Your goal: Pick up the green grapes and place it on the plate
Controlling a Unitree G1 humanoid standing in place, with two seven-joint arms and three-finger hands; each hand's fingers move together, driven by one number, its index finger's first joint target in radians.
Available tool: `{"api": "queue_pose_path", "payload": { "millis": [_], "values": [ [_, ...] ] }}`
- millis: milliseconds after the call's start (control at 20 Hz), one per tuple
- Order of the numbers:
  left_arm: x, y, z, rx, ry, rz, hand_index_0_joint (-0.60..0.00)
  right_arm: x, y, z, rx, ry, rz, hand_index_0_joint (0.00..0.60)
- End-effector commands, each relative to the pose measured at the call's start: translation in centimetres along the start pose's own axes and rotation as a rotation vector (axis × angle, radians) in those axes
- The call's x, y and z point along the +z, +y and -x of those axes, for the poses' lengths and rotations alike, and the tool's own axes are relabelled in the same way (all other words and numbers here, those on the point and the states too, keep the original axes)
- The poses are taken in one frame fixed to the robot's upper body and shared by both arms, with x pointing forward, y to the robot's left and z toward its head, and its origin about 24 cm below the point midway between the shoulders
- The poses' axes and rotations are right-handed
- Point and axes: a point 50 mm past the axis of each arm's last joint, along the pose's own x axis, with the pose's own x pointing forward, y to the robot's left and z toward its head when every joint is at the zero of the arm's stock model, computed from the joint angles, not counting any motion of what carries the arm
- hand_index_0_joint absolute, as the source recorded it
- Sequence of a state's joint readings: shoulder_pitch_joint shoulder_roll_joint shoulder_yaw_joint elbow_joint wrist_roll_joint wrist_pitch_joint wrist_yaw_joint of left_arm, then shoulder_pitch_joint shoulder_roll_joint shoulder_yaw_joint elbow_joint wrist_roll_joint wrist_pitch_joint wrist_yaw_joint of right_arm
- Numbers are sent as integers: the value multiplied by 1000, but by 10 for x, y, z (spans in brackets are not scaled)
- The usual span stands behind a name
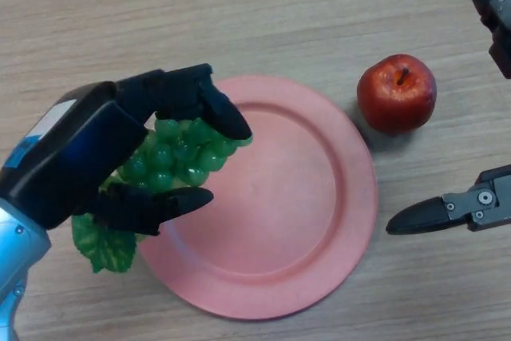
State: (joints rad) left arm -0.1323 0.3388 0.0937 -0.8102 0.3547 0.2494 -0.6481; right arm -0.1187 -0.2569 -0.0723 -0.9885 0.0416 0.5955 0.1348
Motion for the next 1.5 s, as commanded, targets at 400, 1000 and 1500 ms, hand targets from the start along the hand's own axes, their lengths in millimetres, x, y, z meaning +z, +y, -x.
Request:
{"api": "queue_pose_path", "payload": {
  "millis": [400, 1000, 1500],
  "values": [
    [23, 26, 9, 256, -187, 12, 0, 23, -3, 5, -44, -160, 53, 0],
    [-14, 45, 37, 446, -115, 635, 0, 21, 6, 3, -17, -158, 44, 0],
    [-23, 50, 43, 508, -69, 643, 0, 20, 15, -3, 15, -151, 39, 0]
  ]
}}
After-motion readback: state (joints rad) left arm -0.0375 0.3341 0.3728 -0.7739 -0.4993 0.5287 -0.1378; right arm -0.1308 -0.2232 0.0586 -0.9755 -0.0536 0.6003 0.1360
